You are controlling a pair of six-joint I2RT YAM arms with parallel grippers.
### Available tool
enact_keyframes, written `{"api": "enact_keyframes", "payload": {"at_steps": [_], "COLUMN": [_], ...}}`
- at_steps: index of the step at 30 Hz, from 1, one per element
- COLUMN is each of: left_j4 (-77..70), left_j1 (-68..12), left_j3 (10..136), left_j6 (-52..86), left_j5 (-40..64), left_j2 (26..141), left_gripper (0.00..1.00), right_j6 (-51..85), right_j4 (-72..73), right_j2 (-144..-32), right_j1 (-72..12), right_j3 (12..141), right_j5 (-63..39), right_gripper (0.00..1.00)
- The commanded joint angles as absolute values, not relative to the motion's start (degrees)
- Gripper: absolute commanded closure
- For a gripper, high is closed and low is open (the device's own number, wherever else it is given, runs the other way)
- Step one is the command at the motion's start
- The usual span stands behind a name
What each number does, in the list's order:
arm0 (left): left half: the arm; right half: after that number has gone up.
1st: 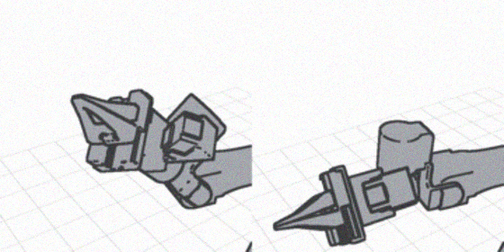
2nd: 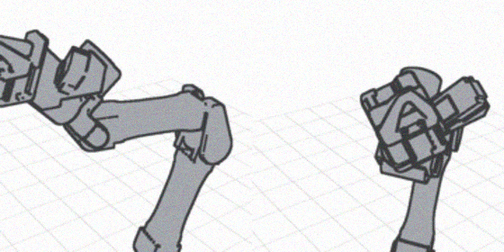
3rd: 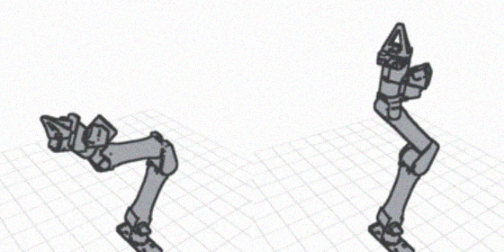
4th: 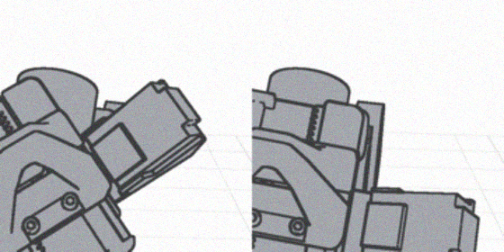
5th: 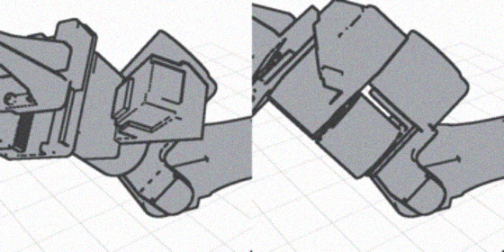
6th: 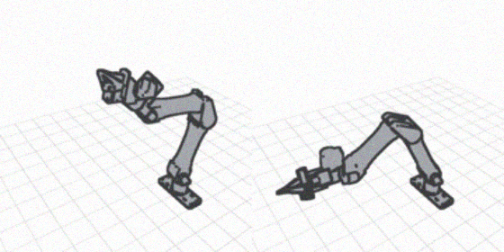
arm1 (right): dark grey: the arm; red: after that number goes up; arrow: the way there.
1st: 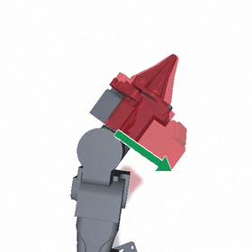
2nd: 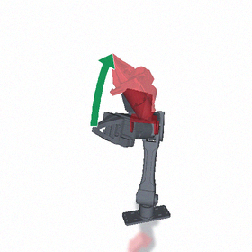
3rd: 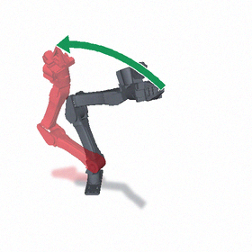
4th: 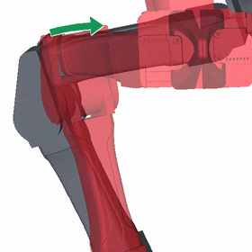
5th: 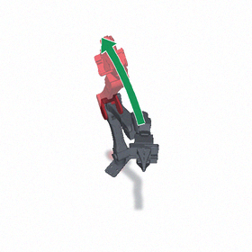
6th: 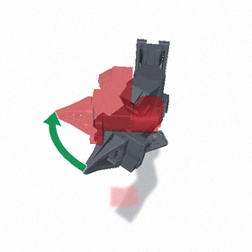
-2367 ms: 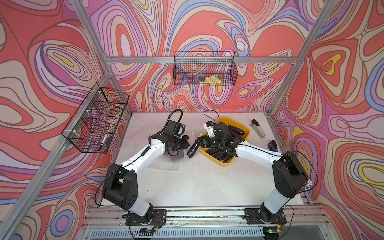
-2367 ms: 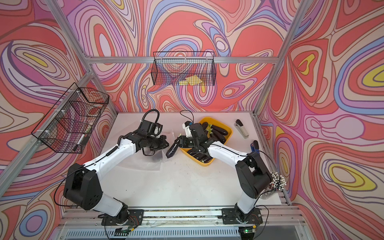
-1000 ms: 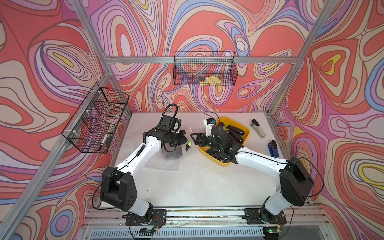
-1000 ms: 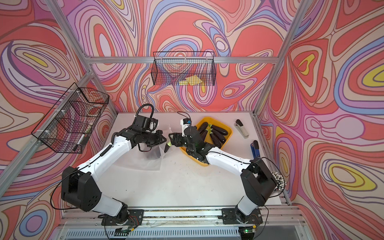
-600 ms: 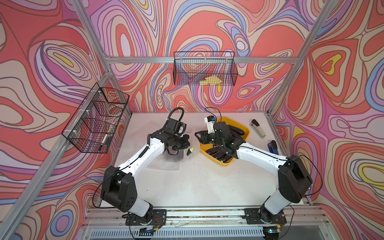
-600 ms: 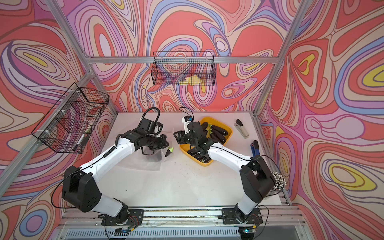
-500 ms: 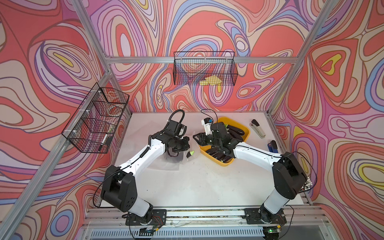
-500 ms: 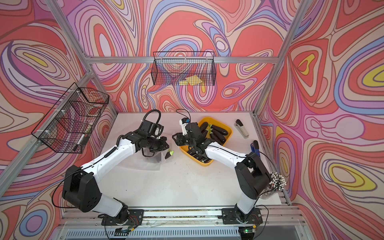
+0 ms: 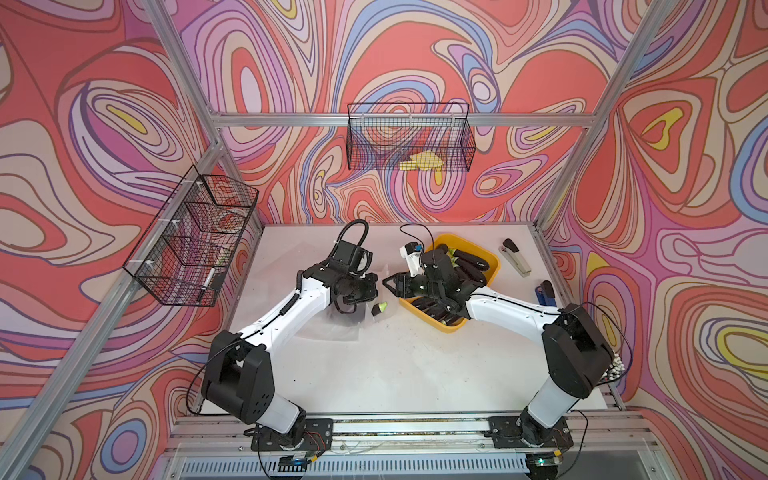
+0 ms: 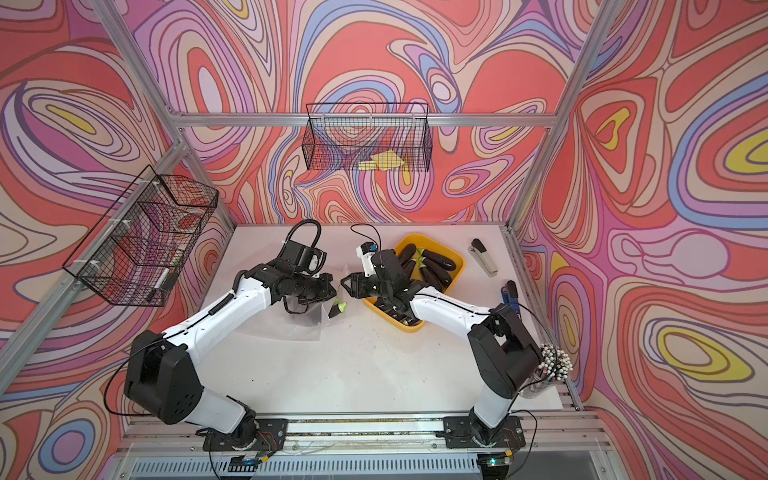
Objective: Place the eggplant in a zip-top bag and seal the zipper
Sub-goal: Zip the zipper on the zipper food storage bag.
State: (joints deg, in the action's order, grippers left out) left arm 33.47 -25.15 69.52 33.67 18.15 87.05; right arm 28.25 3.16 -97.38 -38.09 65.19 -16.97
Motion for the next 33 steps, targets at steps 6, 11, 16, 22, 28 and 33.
{"api": "enact_keyframes", "payload": {"at_steps": [6,11,16,22,28,33], "left_j4": [33.46,32.87,31.48,35.15,27.18,17.17], "left_j1": [-25.67,-26.22,-26.21,-23.48,-15.93,-14.91], "left_j3": [70.68,68.86,69.20,72.83,72.33,73.47], "left_j6": [32.67,32.87,28.91,18.07,13.34,-4.45], "left_j5": [18.61,19.52,26.16,39.64,34.82,35.74], "left_j2": [86.31,85.46,84.27,81.19,75.81,84.64], "left_gripper": [1.00,1.00,0.86,0.43,0.35,0.35], "right_j6": [26.90,26.57,25.50,20.08,10.86,7.77], "right_j4": [6.98,8.18,7.97,8.82,14.82,23.15], "right_j2": [-99.10,-101.16,-101.16,-100.98,-102.86,-105.06], "right_j1": [-38.41,-38.41,-38.36,-34.56,-31.48,-28.23], "right_j3": [64.69,67.81,67.65,68.24,67.64,67.45], "right_j5": [-15.38,-15.56,-15.30,-18.26,-29.30,-41.80], "right_gripper": [0.68,0.87,1.00,1.00,0.99,0.99]}}
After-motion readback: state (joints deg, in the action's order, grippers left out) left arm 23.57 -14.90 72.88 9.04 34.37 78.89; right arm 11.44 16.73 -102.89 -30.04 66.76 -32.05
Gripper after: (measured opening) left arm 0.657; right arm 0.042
